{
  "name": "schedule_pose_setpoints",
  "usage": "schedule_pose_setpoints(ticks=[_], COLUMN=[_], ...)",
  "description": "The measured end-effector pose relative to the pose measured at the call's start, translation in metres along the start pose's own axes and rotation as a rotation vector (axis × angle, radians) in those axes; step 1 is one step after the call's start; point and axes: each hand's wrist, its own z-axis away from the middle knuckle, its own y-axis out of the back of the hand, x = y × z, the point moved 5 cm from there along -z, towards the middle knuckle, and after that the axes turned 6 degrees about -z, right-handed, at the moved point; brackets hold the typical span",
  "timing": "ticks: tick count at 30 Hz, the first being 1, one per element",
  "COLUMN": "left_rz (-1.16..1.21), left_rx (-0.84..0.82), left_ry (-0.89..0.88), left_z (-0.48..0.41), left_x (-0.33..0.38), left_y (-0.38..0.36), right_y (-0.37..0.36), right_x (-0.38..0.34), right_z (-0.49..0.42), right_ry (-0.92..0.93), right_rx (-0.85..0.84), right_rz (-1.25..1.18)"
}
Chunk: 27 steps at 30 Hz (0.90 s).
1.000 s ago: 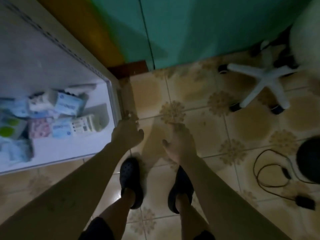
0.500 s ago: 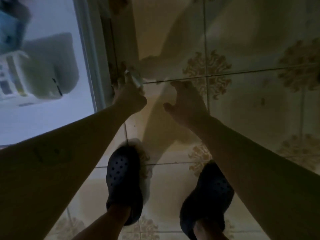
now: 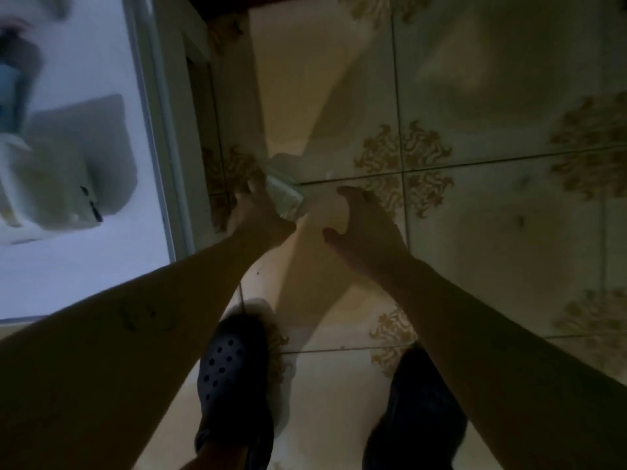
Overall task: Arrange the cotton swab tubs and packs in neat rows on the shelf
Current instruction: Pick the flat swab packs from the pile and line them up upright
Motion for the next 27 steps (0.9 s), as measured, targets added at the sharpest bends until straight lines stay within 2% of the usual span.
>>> schedule_pose_setpoints(ticks=[2,4,7,11,13,15,18,20,27], left_rz=[-0.058,0.001,0.106,0.415,0.500,0.543,0.549,0.556,0.478], left_rx=[-0.039,-0.069,-0.095,-0.169,-0.166,-0.100,0.063,0.192,0.538], left_ry=[-0.132,-0.246,-0.368,-0.339,-0.378,-0.456,-0.481,-0.513,-0.800], left_z=[0.017,0.053,0.117,0.188,0.228,0.268,0.331,0.375,0.537], left_x=[0.029,0.058,0.097,0.144,0.171,0.201,0.242,0.266,0.313], left_y=[0.008,0.020,0.048,0.097,0.132,0.179,0.268,0.333,0.555], right_y=[0.018,0.034,0.070,0.140,0.176,0.219,0.292,0.343,0.506], right_x=[0.008,0.015,0.018,-0.001,-0.018,-0.040,-0.099,-0.149,-0.328], right_z=[0.011,0.036,0.082,0.145,0.178,0.210,0.266,0.308,0.433], right_ry=[-0.045,-0.111,-0.157,-0.165,-0.166,-0.158,-0.171,-0.145,0.241], right_rx=[0.060,0.099,0.163,0.246,0.242,0.248,0.254,0.248,0.125], right_rz=[-0.130,-0.264,-0.324,-0.562,-0.664,-0.757,-0.971,-0.998,-1.193])
